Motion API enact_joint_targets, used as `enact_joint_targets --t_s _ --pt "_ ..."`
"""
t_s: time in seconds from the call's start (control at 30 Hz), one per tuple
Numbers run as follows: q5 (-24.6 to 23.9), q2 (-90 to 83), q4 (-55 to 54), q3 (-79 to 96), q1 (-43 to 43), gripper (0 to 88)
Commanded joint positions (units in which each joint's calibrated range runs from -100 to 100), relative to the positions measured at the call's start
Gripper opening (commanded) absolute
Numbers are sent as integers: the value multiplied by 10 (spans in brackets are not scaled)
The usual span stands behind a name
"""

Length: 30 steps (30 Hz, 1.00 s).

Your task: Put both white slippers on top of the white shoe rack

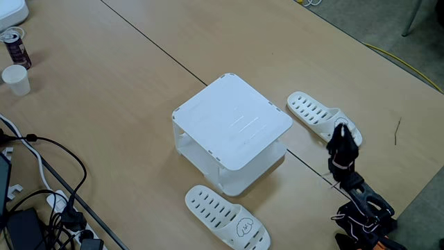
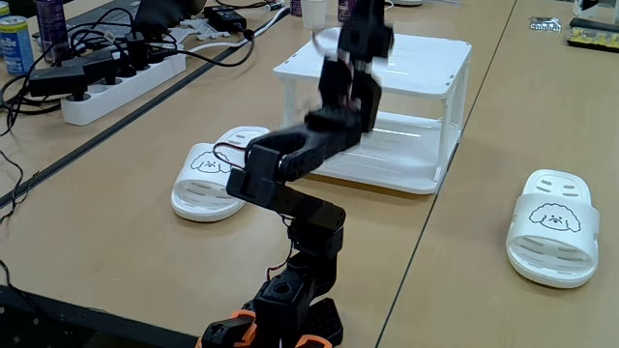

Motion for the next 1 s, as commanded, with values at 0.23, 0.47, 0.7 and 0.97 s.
enact_joint_targets --t_s 0.23,0.47,0.7,0.97 --pt "4 4 315 -417 -1 7" --pt "4 6 379 -526 5 7" --pt "4 7 718 -703 1 7" --pt "4 7 1160 -706 -24 7"
